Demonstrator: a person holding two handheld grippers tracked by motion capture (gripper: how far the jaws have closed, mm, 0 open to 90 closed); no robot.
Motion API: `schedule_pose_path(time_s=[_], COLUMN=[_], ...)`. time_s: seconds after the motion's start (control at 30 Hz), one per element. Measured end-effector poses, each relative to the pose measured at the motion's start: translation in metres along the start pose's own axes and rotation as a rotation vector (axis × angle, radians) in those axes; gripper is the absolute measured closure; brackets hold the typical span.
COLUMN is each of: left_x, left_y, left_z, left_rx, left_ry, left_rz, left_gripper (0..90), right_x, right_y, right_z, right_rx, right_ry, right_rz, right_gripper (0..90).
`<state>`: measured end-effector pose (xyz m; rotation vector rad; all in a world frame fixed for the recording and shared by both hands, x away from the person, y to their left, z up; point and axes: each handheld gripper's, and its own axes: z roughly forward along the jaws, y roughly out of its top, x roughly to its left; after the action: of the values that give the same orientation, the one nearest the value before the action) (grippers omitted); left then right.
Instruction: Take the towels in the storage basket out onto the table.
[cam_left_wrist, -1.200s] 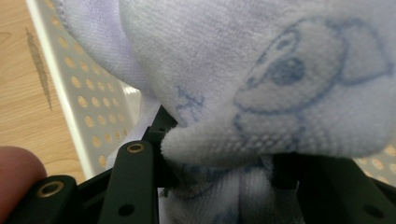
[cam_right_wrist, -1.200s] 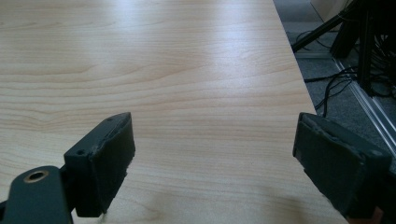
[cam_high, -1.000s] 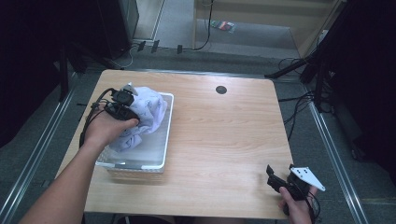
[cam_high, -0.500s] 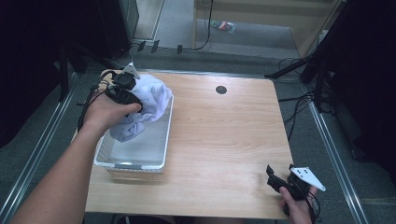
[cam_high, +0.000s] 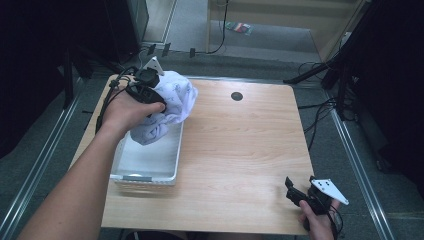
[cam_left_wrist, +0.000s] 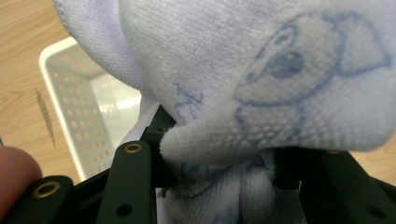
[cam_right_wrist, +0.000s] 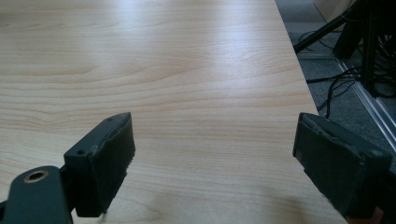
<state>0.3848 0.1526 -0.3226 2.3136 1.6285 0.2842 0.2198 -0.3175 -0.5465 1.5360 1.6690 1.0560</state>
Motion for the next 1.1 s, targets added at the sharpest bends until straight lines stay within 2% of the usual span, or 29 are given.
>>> schedule_pose_path(time_s=[0.07, 0.17, 0.2, 0.6, 0.67, 0.87, 0.9, 1.1], left_x=[-0.003, -0.017, -0.017, -0.066, -0.069, -0.097, -0.097, -0.129], left_y=[0.002, 0.008, 0.008, 0.032, 0.034, 0.048, 0.048, 0.064], left_z=[0.0, 0.003, 0.003, 0.016, 0.018, 0.037, 0.037, 0.066], left_rx=[0.001, -0.007, -0.007, -0.017, -0.015, 0.012, 0.012, 0.05], left_ry=[-0.004, -0.016, -0.016, -0.055, -0.061, -0.07, -0.07, -0.082], left_rz=[-0.003, 0.012, 0.012, 0.051, 0.058, 0.078, 0.078, 0.116], left_gripper=[53.5, 53.5, 53.4, 53.2, 53.1, 53.0, 53.0, 52.7], right_x=[0.0, 0.0, 0.0, 0.001, 0.001, 0.003, 0.003, 0.002], right_y=[0.0, 0.0, 0.0, 0.0, 0.0, 0.0, 0.0, 0.0], right_z=[0.0, 0.0, 0.0, 0.0, 0.0, 0.0, 0.0, -0.001], right_rx=[0.0, 0.0, 0.001, -0.006, -0.008, -0.016, -0.016, -0.025], right_ry=[0.0, 0.0, 0.001, -0.004, -0.006, -0.015, -0.015, -0.021], right_rz=[0.0, -0.001, -0.002, -0.002, -0.003, -0.009, -0.009, 0.002], right_gripper=[13.0, 13.0, 13.0, 13.0, 13.0, 12.9, 12.9, 13.0])
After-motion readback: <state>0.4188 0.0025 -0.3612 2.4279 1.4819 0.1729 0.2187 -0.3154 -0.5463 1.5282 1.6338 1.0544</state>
